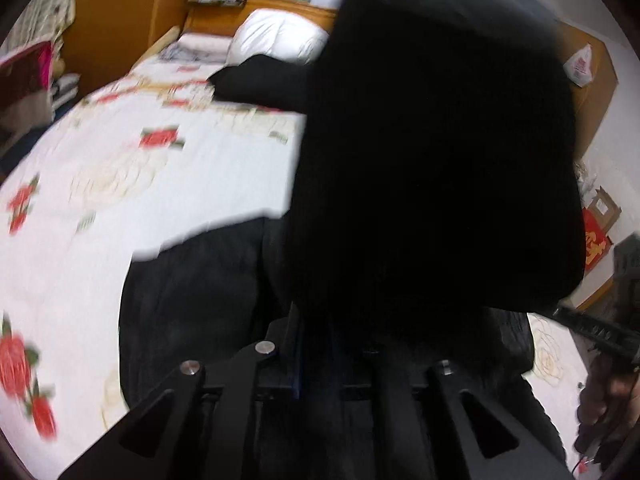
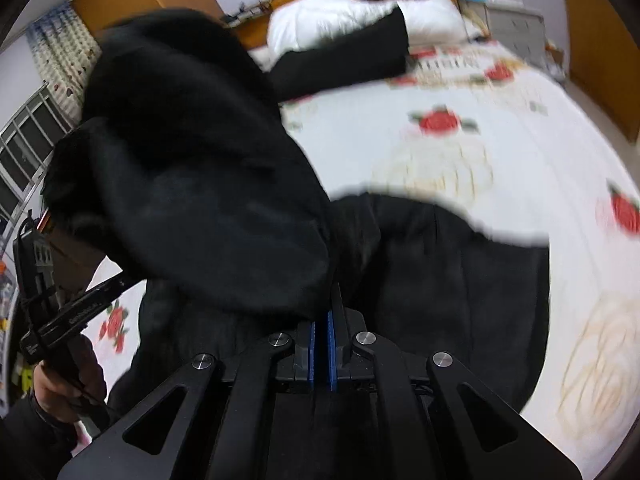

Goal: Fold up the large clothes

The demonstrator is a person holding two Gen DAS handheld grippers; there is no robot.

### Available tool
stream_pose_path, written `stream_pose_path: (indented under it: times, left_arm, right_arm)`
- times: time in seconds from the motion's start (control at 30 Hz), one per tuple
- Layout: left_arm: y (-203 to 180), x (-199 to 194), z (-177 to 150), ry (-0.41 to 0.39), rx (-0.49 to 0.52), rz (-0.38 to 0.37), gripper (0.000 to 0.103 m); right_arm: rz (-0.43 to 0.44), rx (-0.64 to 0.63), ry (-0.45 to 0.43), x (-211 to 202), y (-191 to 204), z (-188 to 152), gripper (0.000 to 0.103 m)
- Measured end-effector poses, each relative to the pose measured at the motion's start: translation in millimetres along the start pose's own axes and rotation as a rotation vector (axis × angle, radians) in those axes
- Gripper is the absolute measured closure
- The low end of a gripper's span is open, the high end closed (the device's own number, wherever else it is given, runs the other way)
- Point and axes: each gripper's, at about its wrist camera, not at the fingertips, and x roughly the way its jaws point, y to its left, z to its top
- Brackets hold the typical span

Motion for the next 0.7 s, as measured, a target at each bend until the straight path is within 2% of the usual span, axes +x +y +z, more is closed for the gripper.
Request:
stream_pose_path:
  times: [0.1,0.17,0.2,0.33,0.43,0.6,0.7]
  left_arm:
    - [6.5,-14.1,-22.1,0.034,-0.052,-0.011,0.067]
    - [9.1,-24.4,-35.3,0.056,-0.065,0.0,0.058]
    - [10.7,-29.4,-40.8,0.063,-0.072,0.0,0.057]
    - [15.2,-53.2,-61.4,0.072,-0.085,0.005,0.056]
    - [23.7,-72.0,-71.1,0.051,-0.11,-0.004,0.052]
    - [37.6,-88.0,-70.5,0.006,-0.186,-0.024,0.042]
    - [29.3,-76.6,-62.0,0.016,-0.19,-0.02,0.042]
  right_arm:
    - [-0.007,0.041,0.053,0.5,-7.9,-21.8,0.096]
    - [0.005,0.074,0.064,-4.8,-13.0,-32.9,0.089]
    - [0.021,0.093,0.063,-10.1,-15.6,-38.6,0.087]
    - [0.057,0.147,0.052,-27.3,-20.2,-51.4,0.065]
    - [0.11,0.191,0.041,-34.3,-18.6,-53.5,0.056]
    - [0.182,0.253,0.056,-22.3,-11.7,-56.6,0.054]
    - [0.2,0.295,0.081,-6.1,-6.8,-57.1,0.054]
